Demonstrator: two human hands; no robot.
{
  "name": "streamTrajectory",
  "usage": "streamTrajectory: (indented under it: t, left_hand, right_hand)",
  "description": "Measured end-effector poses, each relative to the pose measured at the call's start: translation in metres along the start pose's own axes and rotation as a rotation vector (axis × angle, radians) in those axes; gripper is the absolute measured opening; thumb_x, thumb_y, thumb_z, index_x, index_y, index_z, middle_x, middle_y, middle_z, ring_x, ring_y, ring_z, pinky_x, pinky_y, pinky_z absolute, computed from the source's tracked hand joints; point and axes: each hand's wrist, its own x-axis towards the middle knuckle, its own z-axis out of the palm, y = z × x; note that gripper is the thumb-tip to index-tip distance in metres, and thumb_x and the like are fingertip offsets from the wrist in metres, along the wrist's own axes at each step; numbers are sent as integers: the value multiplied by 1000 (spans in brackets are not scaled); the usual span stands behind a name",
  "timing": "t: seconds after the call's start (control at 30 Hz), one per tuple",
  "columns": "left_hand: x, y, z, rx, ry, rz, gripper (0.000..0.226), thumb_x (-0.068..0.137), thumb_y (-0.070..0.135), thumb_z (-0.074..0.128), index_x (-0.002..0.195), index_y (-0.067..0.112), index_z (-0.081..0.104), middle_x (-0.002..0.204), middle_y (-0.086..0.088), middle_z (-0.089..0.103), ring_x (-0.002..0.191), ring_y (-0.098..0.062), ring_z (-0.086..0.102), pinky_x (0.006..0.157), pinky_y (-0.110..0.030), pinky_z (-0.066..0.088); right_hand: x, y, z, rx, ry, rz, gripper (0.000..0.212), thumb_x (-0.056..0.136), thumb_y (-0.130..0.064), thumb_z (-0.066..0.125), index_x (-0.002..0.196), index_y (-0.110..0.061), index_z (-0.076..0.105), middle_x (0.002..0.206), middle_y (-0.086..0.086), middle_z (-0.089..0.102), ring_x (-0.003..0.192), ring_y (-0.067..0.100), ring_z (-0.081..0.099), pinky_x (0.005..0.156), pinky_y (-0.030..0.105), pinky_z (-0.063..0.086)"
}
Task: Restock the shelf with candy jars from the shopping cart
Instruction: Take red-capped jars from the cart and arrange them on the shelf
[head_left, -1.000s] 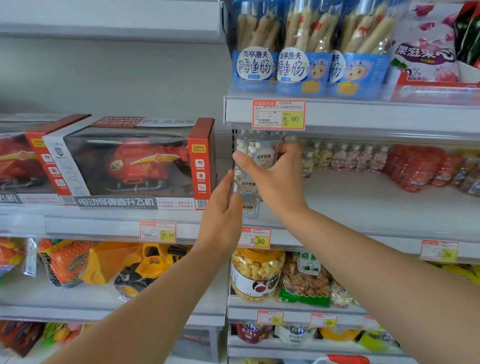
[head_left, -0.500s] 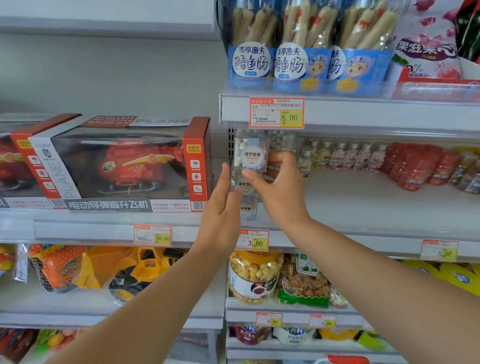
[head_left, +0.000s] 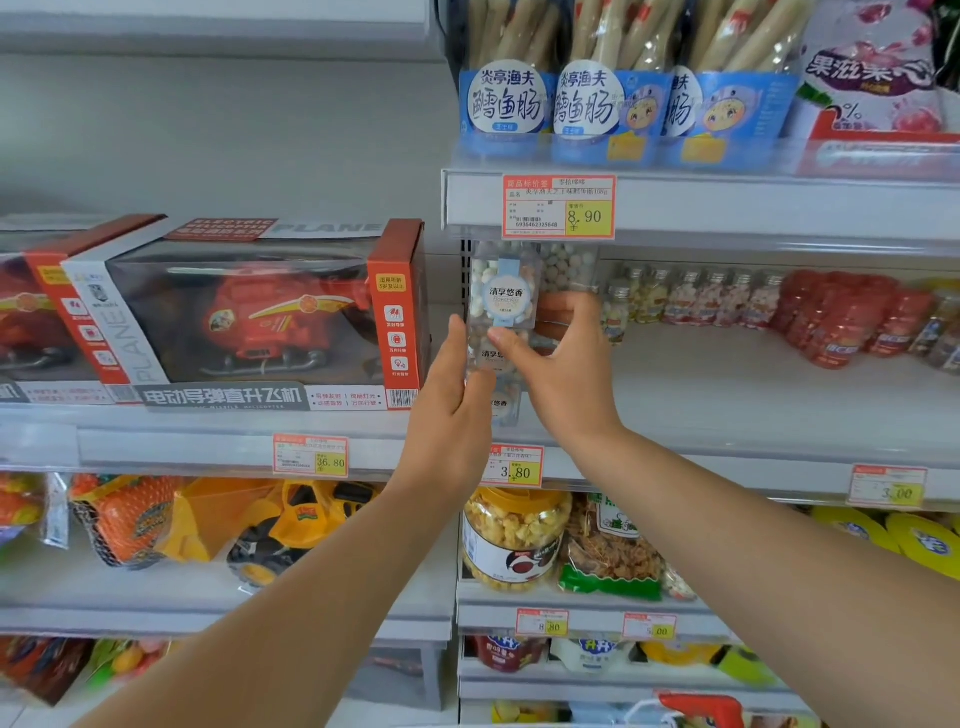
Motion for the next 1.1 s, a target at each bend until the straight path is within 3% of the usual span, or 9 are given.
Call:
streamTrajectory:
  t: [0.1,0.2,0.33,0.5,0.6,0.7,0.8,0.93,1.1]
  left_hand:
    - [-11,-5,-2,115,57,81,52,102,21,36,151,29,21,153,14,28,140,-3,26,116,-29,24]
    - [-31,-10,-3,163,201,197,38,98,12,40,134,26,45,124,12,47,112,-1,47,94,-23,41]
    - [-59,-27,-11,220,299,190,28,93,4,43,106,23,58,102,9,52,84,-2,51,68,-19,44]
    - [-121,-110,-29,349,102,-201,24,94,10,45,92,28,62,84,-1,65,72,-21,60,61,-33,47]
    - [-174,-185,-38,459,-162,-528,25,92,12,49,82,31,61,85,-4,67,87,-34,64,77,-43,53]
    - [-228,-242,-40,639,-290,-721,18,92,16,50,96,21,67,102,-8,67,99,-32,61,84,-36,49]
    - [-270,-285,-37,761,-302,-699,25,91,17,53,112,17,66,117,-8,65,110,-29,57,92,-35,45]
    - [-302,-324,-32,941,-364,-642,44,91,20,52,135,24,49,138,1,51,133,-22,33,104,-32,30]
    - [-321,-356,-29,1064,-424,-586,61,91,33,53,147,22,32,151,3,37,146,-22,9,114,-33,13]
  right_hand:
    - [-17,2,-7,18,24,-26,46,79,-27,78,111,-17,46,109,1,57,98,13,56,82,26,49]
    - [-45,2,-16,38,24,-36,33,86,-26,71,109,-16,50,100,2,56,88,14,55,75,22,46]
    - [-94,2,-23,105,-135,-25,9,94,-17,60,97,-10,55,83,1,60,73,15,56,66,25,48]
    - [-178,45,-23,52,-466,130,10,98,-14,53,93,-7,58,73,0,58,67,22,56,64,38,49]
    - [-240,93,-23,-14,-626,300,10,98,-14,53,95,-6,60,72,-3,57,65,9,55,63,24,46]
    - [-305,148,-23,-161,-797,532,7,97,-19,56,101,-16,59,86,-5,60,78,14,59,72,28,46]
    - [-360,189,-19,-248,-942,682,20,95,-21,59,113,-15,56,97,-5,60,92,18,61,83,36,51]
    - [-403,219,1,-262,-1006,845,42,97,-25,56,134,-13,42,116,-5,54,108,15,56,75,15,43]
    - [-427,251,36,-286,-971,926,65,95,-37,56,149,-16,26,152,3,34,135,22,39,105,34,33]
